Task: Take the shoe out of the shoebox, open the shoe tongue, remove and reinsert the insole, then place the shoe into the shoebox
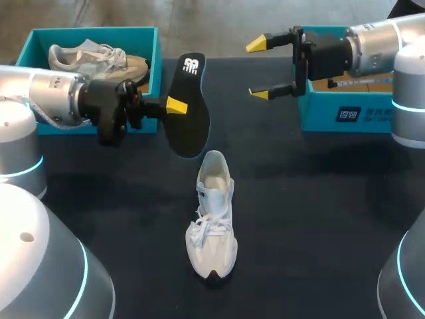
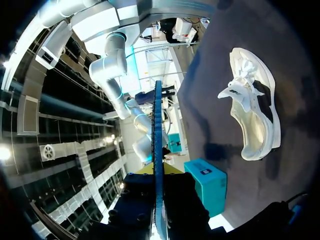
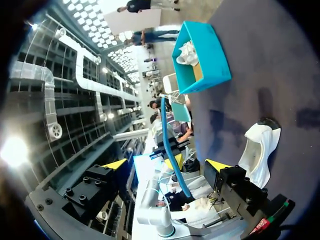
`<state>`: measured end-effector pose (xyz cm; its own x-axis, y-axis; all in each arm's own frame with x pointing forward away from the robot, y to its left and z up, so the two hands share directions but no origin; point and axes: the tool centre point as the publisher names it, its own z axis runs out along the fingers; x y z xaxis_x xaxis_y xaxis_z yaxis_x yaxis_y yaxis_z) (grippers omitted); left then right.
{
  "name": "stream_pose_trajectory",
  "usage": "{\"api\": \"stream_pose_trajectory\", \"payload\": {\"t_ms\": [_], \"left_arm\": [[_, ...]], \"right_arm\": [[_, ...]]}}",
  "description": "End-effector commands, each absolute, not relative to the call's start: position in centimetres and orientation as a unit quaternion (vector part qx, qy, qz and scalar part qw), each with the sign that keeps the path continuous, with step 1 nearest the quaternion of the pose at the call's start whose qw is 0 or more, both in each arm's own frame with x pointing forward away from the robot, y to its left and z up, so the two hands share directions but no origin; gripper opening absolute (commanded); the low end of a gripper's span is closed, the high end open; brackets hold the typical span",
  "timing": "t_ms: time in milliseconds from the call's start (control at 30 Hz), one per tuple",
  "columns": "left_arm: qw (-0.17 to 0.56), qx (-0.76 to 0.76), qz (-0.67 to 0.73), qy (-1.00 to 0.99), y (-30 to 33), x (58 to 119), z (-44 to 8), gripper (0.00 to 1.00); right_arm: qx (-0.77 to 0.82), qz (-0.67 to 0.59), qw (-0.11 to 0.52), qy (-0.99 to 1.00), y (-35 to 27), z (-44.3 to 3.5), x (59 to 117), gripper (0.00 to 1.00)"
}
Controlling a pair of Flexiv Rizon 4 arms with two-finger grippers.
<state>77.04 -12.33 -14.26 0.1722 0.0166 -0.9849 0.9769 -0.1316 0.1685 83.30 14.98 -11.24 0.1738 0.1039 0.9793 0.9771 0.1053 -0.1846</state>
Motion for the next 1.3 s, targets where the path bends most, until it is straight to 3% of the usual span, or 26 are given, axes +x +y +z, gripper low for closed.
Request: {"api": "stream_pose_trajectory", "payload": {"t_ms": [33,733,1300], "left_arm": [[0.502,0.576,-0.478,0.434,-11.5,76.1,-13.9,0.00],[0.414,0.529,-0.556,0.489,-9.1,73.7,-11.4,0.00],[0.224,0.305,-0.724,0.576,-8.0,75.1,-7.9,0.00]], "right_arm": [[-0.540,-0.398,0.537,-0.511,13.9,-10.9,82.7,1.00],[-0.542,-0.400,0.531,-0.514,13.4,-10.7,82.5,1.00],[-0.542,-0.400,0.531,-0.514,13.4,-10.7,82.5,1.00]]}}
